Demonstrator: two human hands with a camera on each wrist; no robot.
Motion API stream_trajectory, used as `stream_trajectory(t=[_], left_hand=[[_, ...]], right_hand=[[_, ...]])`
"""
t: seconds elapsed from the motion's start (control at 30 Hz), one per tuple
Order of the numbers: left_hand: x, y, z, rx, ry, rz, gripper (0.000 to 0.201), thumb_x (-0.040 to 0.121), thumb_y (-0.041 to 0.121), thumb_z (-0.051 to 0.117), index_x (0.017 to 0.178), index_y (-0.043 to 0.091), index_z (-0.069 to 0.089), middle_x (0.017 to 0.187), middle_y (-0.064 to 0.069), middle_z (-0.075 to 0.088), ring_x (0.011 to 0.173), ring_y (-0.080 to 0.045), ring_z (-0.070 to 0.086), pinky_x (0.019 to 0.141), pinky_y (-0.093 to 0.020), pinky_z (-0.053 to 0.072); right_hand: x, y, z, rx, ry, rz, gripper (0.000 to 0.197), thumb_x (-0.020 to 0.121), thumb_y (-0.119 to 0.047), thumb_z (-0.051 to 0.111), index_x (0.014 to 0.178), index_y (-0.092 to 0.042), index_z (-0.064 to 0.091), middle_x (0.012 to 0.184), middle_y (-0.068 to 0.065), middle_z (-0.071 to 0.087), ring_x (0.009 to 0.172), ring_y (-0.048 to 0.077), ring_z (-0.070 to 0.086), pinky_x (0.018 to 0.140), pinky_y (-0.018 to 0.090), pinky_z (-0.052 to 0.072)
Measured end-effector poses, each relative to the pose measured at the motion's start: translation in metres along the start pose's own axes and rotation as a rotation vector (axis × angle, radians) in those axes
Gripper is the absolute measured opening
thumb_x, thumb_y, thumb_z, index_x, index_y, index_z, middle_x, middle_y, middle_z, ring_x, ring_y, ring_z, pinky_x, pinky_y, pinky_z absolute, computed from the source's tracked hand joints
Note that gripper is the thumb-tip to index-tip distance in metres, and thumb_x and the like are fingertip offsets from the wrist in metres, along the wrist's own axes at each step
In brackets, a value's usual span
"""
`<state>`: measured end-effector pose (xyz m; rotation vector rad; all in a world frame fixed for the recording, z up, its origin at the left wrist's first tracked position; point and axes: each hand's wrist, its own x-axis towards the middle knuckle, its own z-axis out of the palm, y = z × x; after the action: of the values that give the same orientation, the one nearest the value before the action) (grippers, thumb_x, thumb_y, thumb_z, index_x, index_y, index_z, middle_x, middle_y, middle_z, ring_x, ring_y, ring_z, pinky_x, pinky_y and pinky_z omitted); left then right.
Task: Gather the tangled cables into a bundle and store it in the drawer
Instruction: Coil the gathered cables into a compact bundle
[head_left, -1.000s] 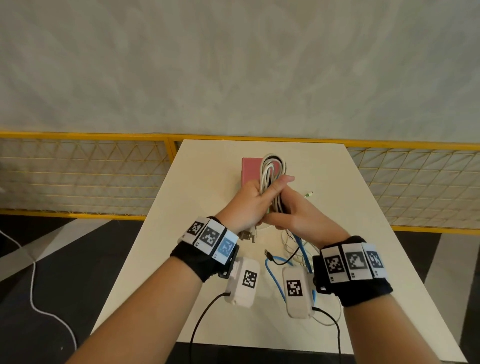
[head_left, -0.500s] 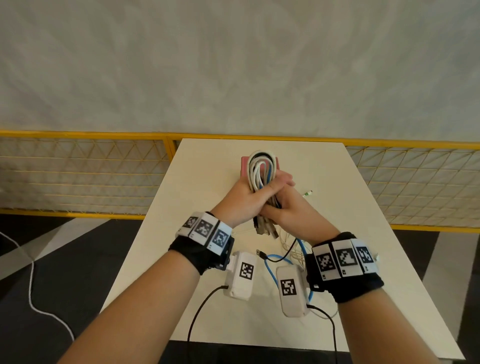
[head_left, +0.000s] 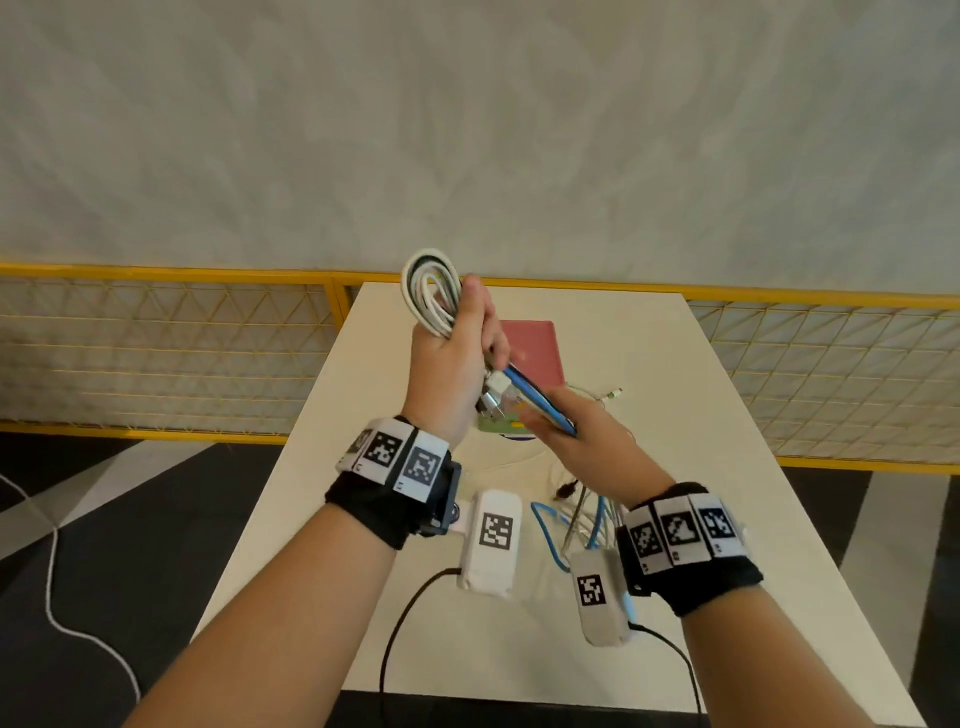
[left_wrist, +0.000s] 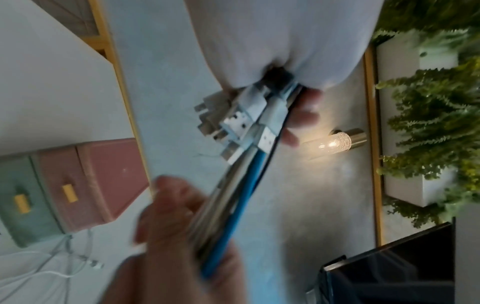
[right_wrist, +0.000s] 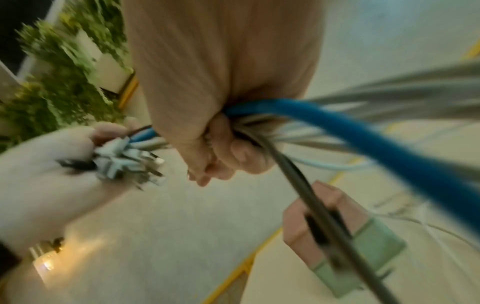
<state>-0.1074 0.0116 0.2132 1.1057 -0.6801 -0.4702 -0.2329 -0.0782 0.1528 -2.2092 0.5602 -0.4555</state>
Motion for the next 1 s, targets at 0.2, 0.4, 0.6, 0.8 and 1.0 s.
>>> stream_trajectory(t=[0.2,0.4,0.6,0.8,1.0], left_hand=[[0.002,0.006,-0.008,-0.028,-0.021,-0.043,0.046,0.100,0.032,0.051,0.058,0.018,0.040,0.043,0.006,0.026,0.039,-0.013,0.022,0.043,-0.026,0.028],[0.001,0.020,-0.006,0.000,-0.150,0.012,0.047,0.097,0.034,0.054,0.057,0.017,0.037,0.043,0.006,0.027,0.035,-0.012,0.025,0.040,-0.023,0.029],[0.006,0.030,-0.032,0.011,-0.235,-0.087,0.044,0.090,0.043,0.057,0.060,0.015,0.041,0.042,0.007,0.028,0.033,-0.010,0.025,0.038,-0.021,0.026],[-0.002,0.016,-0.038,0.377,-0.355,-0.211,0.034,0.097,0.034,0.056,0.082,0.005,0.065,0.043,0.001,0.032,0.035,-0.015,0.026,0.039,-0.021,0.031],[-0.005,0.003,-0.030,0.550,-0.351,-0.311,0.027,0.087,0.037,0.072,0.082,0.012,0.064,0.045,0.005,0.033,0.036,-0.013,0.029,0.043,-0.025,0.031]], right_hand=[[-0.005,-0.004,0.007,-0.017,0.022,-0.077,0.089,0.066,-0.039,0.081,0.140,-0.027,0.034,0.127,-0.008,0.045,0.115,0.002,0.047,0.097,0.020,0.040],[0.008,-0.017,0.034,-0.007,0.089,-0.120,0.009,0.092,-0.028,0.057,0.101,-0.027,0.055,0.070,-0.004,0.058,0.059,0.012,0.054,0.060,0.036,0.051],[0.005,0.018,0.023,-0.086,0.036,0.141,0.029,0.090,-0.012,0.051,0.084,-0.033,0.069,0.057,-0.009,0.054,0.048,0.009,0.045,0.053,0.029,0.038],[0.028,0.006,-0.003,-0.250,0.142,0.145,0.027,0.094,-0.029,0.052,0.071,-0.021,0.064,0.065,0.003,0.062,0.061,0.021,0.055,0.058,0.030,0.039],[0.033,-0.017,-0.006,-0.317,0.219,0.109,0.046,0.082,-0.007,0.055,0.125,-0.021,0.054,0.100,0.003,0.072,0.091,0.024,0.066,0.070,0.030,0.050]])
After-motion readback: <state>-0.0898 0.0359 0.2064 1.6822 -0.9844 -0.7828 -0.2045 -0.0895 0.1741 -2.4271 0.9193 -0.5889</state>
